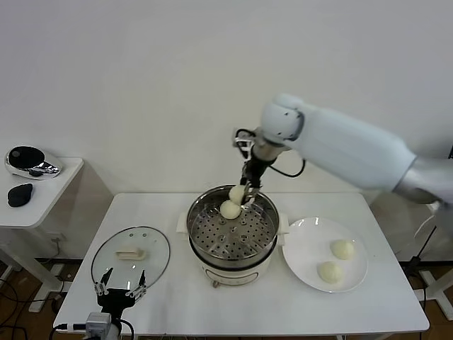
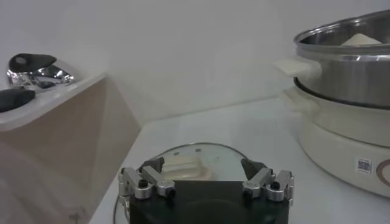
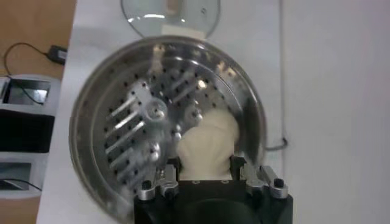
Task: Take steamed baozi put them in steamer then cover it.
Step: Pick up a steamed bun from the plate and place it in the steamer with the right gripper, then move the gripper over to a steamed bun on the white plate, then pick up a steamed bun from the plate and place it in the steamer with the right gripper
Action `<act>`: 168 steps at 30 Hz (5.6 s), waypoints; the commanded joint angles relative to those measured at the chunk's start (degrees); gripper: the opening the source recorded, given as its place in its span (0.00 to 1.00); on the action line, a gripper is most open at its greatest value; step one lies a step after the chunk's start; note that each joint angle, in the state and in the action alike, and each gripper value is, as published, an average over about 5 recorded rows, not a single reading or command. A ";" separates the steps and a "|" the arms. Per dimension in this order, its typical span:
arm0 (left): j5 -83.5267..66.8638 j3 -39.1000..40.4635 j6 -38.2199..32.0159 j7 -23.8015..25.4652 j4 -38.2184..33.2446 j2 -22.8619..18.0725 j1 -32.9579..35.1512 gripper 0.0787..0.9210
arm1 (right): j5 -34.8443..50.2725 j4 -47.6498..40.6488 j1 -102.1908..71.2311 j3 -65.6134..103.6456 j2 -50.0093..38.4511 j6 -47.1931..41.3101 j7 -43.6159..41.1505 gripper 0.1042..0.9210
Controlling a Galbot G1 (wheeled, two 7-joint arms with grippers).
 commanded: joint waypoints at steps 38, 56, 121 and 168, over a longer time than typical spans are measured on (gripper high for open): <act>-0.16 0.60 0.01 0.12 1.12 -0.14 -0.85 0.88 | -7.47 -7.55 -8.69 3.65 10.58 0.63 3.07 0.85; -0.20 0.47 0.27 0.36 0.32 0.13 -0.04 0.88 | -8.46 11.60 2.65 5.70 -21.43 7.61 -6.38 0.88; 1.19 1.15 0.35 0.45 1.88 -1.32 0.82 0.88 | -31.71 8.51 -37.39 22.87 -30.38 20.15 -6.10 0.88; 1.28 1.68 0.25 0.34 3.14 -1.18 -0.61 0.88 | -25.42 9.61 -24.08 20.38 -35.38 20.26 -7.00 0.40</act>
